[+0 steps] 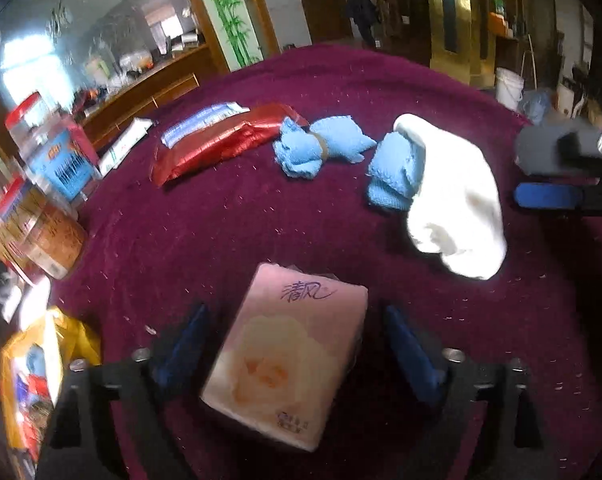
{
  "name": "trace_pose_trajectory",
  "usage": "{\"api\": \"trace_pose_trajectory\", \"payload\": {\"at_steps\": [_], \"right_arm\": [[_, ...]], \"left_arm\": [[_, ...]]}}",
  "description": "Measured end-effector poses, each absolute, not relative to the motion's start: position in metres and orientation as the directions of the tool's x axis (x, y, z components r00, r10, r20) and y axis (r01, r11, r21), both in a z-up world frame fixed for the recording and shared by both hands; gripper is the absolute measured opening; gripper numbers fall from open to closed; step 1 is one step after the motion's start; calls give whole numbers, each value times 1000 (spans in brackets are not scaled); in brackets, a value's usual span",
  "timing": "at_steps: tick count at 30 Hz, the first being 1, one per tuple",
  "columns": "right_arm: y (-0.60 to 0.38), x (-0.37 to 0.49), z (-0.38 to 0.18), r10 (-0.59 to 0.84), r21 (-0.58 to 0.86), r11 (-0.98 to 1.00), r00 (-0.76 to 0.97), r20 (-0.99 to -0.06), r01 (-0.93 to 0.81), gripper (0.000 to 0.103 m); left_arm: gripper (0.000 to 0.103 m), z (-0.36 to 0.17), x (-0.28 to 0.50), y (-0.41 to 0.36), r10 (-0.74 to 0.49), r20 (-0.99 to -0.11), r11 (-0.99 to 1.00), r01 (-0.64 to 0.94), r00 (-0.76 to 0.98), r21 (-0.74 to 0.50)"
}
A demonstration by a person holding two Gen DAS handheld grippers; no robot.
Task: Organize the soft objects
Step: 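Carry the pink tissue pack to the tray with left while right carries the white cloth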
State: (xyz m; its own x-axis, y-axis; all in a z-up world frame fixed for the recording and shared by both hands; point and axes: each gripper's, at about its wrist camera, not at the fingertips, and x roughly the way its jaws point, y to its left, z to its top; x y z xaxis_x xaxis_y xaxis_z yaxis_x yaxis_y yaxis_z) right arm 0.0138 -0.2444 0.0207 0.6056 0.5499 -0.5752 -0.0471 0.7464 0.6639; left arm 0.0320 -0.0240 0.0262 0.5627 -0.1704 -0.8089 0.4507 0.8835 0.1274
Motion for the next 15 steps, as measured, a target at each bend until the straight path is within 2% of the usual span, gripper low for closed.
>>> {"api": "trace_pose_trajectory", "payload": {"at_steps": [4, 11, 15], "right_arm": [[-247, 13, 18, 538, 660, 750, 608, -584, -29, 96], [-246, 12, 18, 513, 641, 768, 615, -599, -17, 96], [-231, 18, 23, 487, 603, 798, 599, -636, -8, 96]], "left_arm": [[59, 41, 17, -15, -210, -801, 888, 452, 561, 84], [59, 89, -45, 40, -384, -739, 895, 419, 554, -151], [59, 115, -89, 94, -424, -682, 898, 375, 596, -230]]}}
